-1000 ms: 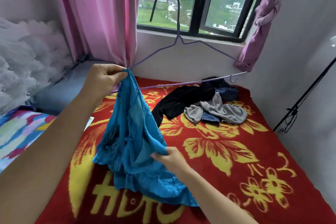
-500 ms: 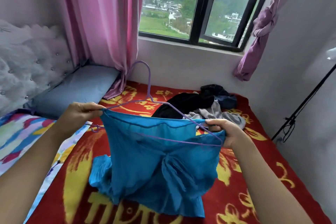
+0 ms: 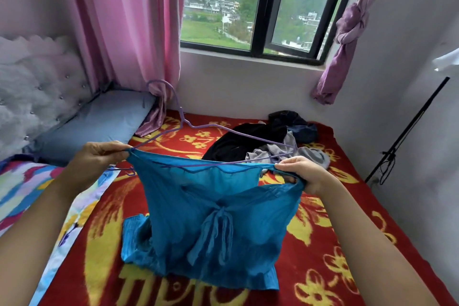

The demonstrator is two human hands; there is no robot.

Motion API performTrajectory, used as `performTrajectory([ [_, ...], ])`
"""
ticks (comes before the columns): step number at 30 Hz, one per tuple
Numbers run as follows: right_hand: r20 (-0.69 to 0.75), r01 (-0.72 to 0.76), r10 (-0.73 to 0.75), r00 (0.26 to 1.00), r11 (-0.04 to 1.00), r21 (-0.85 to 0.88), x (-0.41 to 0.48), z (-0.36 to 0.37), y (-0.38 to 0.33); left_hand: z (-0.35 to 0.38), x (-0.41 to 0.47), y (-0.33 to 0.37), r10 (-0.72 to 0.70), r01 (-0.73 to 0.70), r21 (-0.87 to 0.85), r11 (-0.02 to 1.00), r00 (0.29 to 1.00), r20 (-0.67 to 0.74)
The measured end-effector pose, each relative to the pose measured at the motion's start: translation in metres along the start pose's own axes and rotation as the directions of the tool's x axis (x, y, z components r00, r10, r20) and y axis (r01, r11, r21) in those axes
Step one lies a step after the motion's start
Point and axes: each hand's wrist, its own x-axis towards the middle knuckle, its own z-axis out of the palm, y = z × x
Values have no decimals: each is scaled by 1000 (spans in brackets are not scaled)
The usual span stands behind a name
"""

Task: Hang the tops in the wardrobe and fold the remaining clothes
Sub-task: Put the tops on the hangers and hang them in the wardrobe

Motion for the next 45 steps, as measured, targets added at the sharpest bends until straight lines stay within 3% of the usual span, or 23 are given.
performTrajectory([
  [6,54,-174,166,985,945,276,0,5,-9,2,2,1,32,-28,67,997,998,-59],
  [12,100,-212,195,976,955,205,-2,6,-14,10,-1,4,117,-101,122,987,985,-126],
  [16,78,-211,199,977,959,188,2,-3,-13,7,0,4,139,-124,177,976,987,-74],
  [18,45,-133,131,990,990,40,3,-5,-16,3,1,3,147,-126,213,969,985,-86],
  [20,-56,-29,16,998,973,-231,5,-3,-19,3,3,4,180,-152,247,957,979,-98],
  [21,-123,17,-73,990,913,-408,7,-1,-19,5,3,5,202,-169,263,950,974,-102],
  [23,-199,25,-275,941,642,-766,13,3,-17,11,1,10,247,-211,301,930,965,-86],
  [24,-218,-14,-349,911,504,-864,16,6,-14,16,1,12,271,-234,329,915,960,-71],
  [25,-254,-53,-394,883,455,-889,17,8,-12,21,0,13,293,-253,364,896,954,-57],
  [26,-303,-74,-411,860,487,-870,18,11,-10,26,0,13,312,-265,402,876,949,-53],
  [28,-398,-66,-349,848,677,-733,22,15,-13,33,1,6,337,-268,469,842,939,-68],
  [30,-430,-19,-194,882,896,-443,24,21,-22,41,1,-2,334,-251,494,832,939,-85],
  [32,-326,20,-36,945,998,-54,21,29,-32,51,-1,-4,327,-234,499,834,939,-107],
  [34,-185,54,-42,982,997,60,11,32,-40,53,-1,-5,288,-189,431,882,941,-177],
  [35,-163,99,-100,981,995,-14,7,30,-43,52,1,-3,272,-171,391,904,937,-220],
  [36,-192,160,-198,961,967,-197,4,25,-47,49,2,0,268,-163,370,915,929,-253],
  [38,-264,186,-467,844,717,-672,-2,12,-56,43,5,10,295,-178,384,906,916,-271],
  [39,-233,160,-557,797,567,-808,-5,7,-62,40,7,17,301,-182,387,904,914,-272],
  [41,-58,239,-577,814,425,-873,-9,4,-80,33,11,34,323,-211,381,900,911,-257],
  [43,116,350,-473,873,444,-825,-12,11,-100,28,15,56,357,-239,402,884,900,-250],
  [45,206,410,-413,887,500,-763,-13,26,-117,20,19,78,385,-253,435,864,889,-248],
])
